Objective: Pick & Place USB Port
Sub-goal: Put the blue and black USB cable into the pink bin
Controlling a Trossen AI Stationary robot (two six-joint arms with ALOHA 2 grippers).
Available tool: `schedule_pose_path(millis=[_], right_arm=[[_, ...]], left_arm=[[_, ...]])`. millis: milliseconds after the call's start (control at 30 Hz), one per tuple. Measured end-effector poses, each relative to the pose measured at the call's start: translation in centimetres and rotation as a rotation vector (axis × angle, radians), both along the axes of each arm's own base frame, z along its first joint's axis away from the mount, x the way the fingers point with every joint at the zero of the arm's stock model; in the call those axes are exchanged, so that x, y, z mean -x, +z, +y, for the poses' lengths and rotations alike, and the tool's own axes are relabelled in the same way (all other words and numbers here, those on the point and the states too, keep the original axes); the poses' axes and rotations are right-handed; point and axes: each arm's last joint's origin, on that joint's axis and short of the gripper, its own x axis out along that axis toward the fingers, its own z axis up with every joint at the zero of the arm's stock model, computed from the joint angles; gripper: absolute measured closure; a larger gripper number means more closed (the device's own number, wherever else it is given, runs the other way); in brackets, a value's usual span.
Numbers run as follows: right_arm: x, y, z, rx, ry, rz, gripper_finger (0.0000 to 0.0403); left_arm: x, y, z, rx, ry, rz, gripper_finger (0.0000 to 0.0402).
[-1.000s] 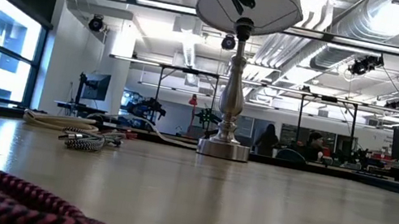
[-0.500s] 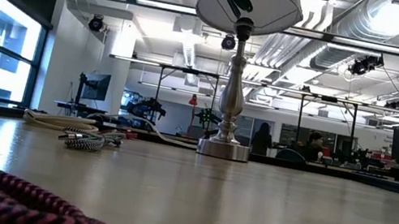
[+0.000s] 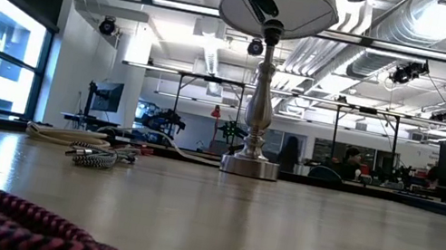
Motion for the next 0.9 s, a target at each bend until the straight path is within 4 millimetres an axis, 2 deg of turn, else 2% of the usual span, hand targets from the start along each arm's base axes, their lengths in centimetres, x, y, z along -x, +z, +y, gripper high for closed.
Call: schedule_pose_path(millis=[633, 733, 867, 900], right_arm=[[-0.7, -0.1, -2.3, -0.062, -0.012, -0.001, 0.0396], [-0.7, -0.1, -2.3, -0.061, -0.013, 0.001, 0.0396], [-0.7, -0.1, -2.3, -0.062, -0.007, 0.002, 0.0396], [-0.7, -0.1, -2.3, -0.062, -0.005, 0.002, 0.0396]], left_arm=[[-0.1, 0.2, 0.1, 0.011, 0.046, -0.021, 0.025], [-0.1, 0.2, 0.2, 0.011, 0.067, -0.019, 0.0278], [-0.1, 0.3, 0.2, 0.002, 0.067, -0.026, 0.0368], [-0.1, 0.3, 0.2, -0.003, 0.066, -0.028, 0.038]])
